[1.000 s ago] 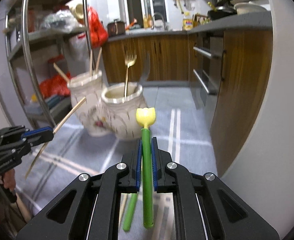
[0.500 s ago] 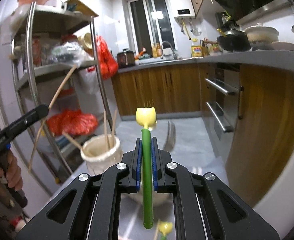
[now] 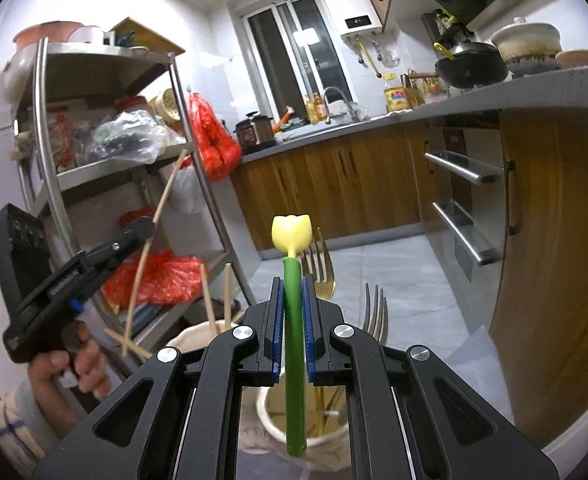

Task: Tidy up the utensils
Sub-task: 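Lift the chopstick with left tool while right tool carries the spoon above the smaller cup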

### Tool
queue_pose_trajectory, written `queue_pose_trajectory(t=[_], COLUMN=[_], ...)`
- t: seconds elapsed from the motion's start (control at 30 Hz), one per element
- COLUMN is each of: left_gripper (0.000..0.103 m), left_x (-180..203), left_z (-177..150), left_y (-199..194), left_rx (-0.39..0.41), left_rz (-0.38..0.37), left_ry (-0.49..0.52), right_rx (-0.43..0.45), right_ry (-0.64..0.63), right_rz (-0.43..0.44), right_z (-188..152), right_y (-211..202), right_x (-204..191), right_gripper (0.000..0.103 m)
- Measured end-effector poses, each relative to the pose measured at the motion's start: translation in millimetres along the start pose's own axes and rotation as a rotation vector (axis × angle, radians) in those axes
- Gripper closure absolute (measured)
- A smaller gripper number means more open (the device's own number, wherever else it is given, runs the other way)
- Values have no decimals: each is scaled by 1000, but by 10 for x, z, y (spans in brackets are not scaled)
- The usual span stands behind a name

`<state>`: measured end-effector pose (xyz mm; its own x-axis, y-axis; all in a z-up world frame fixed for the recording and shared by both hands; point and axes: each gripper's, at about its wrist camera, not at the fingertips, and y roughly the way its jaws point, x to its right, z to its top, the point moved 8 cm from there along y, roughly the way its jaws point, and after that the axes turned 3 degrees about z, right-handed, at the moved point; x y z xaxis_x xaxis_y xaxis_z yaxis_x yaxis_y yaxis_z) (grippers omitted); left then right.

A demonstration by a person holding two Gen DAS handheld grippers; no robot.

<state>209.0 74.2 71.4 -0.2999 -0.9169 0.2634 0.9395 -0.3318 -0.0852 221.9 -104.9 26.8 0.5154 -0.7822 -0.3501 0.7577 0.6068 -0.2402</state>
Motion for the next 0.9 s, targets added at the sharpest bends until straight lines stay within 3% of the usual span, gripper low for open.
queue_pose_trajectory(t=[0.4, 0.9], left_gripper=[97, 97], left_x=[83, 54], left_z=[-72, -279], left_y=[313, 220], left_rx=[9, -41], left_rz=[-34, -57], left_ry=[-8, 8], right_rx=[29, 51], right_ry=[19, -55], right_rz=[21, -22], right_z=[-82, -169], right_y=[302, 277], right_x=[3, 28], right_gripper=[93, 93])
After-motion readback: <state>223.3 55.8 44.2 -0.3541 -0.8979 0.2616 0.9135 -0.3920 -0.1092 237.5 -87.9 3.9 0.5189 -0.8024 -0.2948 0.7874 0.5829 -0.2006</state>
